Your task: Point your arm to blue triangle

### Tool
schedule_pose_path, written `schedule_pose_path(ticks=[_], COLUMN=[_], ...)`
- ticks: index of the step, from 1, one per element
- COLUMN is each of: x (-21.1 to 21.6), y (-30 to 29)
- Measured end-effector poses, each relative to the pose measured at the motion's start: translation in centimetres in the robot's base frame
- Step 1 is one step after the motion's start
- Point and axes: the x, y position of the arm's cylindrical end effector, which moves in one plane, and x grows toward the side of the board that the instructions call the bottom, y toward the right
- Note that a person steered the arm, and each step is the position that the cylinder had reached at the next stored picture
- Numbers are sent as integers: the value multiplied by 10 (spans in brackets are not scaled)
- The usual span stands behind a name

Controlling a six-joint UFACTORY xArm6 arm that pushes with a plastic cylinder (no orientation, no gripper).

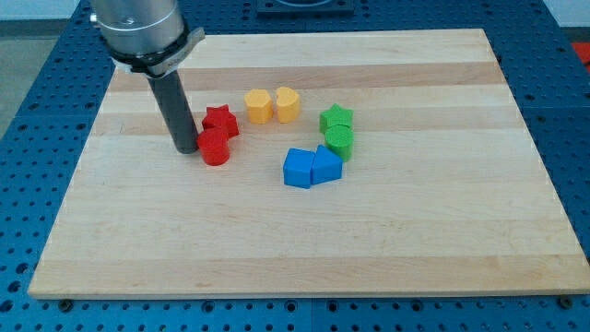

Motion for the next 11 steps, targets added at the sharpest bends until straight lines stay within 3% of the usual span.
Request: schedule_pose_path(ticks=[1, 3, 5, 8, 11], x=[2, 64, 97, 98, 60], y=[2, 4, 71, 187, 213])
